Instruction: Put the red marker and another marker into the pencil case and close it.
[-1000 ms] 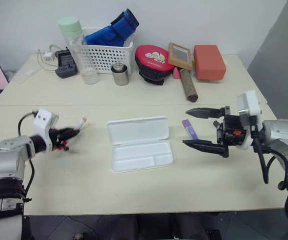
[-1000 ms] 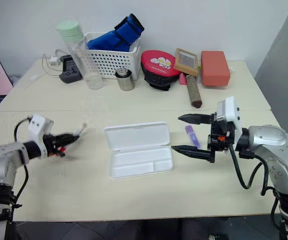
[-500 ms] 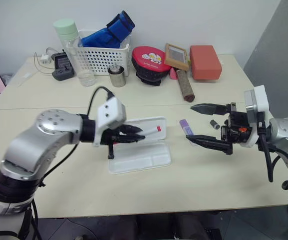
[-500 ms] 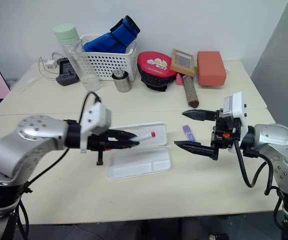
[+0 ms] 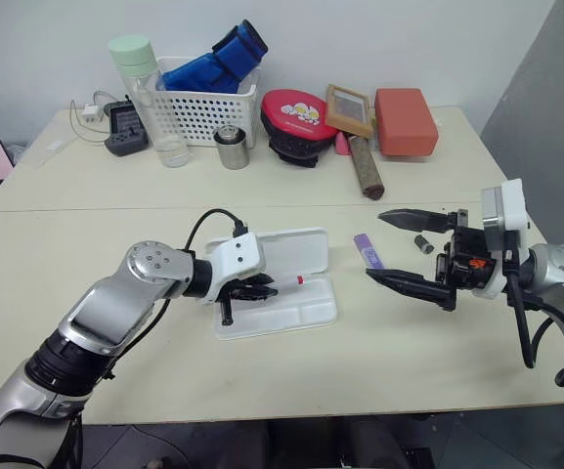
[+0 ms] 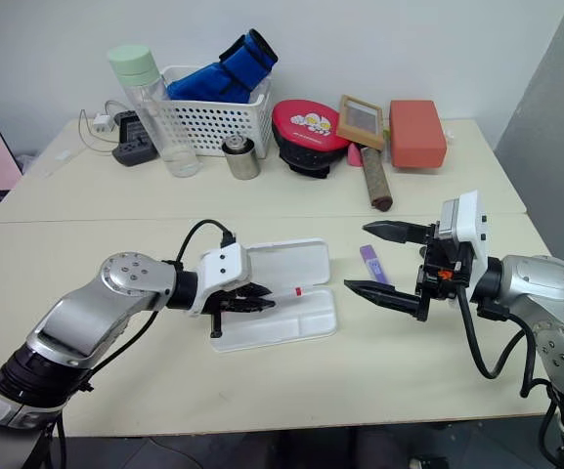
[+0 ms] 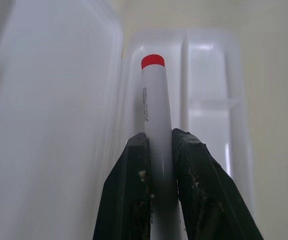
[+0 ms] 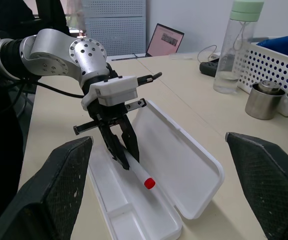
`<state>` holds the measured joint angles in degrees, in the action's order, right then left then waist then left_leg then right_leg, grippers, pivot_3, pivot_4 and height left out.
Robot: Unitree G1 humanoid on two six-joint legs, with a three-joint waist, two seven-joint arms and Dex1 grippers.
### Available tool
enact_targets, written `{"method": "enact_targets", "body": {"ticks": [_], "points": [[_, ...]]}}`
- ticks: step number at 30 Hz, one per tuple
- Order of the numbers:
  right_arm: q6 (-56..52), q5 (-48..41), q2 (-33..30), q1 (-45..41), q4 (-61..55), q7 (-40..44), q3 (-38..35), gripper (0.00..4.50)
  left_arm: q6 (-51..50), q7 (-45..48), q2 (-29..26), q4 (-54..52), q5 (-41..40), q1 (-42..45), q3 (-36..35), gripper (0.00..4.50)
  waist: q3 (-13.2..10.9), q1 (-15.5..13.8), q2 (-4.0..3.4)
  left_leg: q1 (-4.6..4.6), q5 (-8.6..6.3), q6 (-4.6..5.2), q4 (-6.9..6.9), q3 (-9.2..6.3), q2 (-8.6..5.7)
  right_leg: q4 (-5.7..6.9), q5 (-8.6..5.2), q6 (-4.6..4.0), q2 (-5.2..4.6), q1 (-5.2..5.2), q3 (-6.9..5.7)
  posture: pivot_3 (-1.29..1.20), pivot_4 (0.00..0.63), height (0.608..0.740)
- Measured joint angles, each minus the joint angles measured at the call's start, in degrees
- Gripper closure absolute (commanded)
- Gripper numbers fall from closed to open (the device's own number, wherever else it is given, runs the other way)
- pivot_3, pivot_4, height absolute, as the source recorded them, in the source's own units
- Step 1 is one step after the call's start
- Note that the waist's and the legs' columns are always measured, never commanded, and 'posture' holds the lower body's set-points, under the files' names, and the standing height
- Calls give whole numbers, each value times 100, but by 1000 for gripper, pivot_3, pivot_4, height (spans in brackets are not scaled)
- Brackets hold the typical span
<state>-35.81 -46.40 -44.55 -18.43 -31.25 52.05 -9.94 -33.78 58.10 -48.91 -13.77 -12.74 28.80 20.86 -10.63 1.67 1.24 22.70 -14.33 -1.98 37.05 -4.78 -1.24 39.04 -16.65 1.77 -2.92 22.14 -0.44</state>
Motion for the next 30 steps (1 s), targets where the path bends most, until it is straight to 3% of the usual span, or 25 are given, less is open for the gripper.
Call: {"method": "enact_targets", "body": {"ticks": [22, 23, 30], "points": [[-1, -24, -1, 18, -11, -97, 0, 0, 459, 156, 665, 305, 564, 149, 25, 4105, 0, -2, 0, 3, 0, 0, 3, -1, -1, 1, 0, 0, -1, 0, -5, 0, 150, 740], [-2, -29, -1, 39, -14, -99, 0, 0, 458, 159, 665, 307, 596, 149, 25, 3402, 0, -3, 0, 3, 0, 0, 3, -1, -1, 1, 0, 0, -1, 0, -5, 0, 150, 740], [-2, -31, -2, 106, -17, -118, -1, 0, 349, 273, 761, 302, 602, 178, 21, 1931, 0, -2, 0, 3, 0, 1, 3, -1, -1, 1, 0, 0, -1, 0, -5, 0, 150, 740]]}}
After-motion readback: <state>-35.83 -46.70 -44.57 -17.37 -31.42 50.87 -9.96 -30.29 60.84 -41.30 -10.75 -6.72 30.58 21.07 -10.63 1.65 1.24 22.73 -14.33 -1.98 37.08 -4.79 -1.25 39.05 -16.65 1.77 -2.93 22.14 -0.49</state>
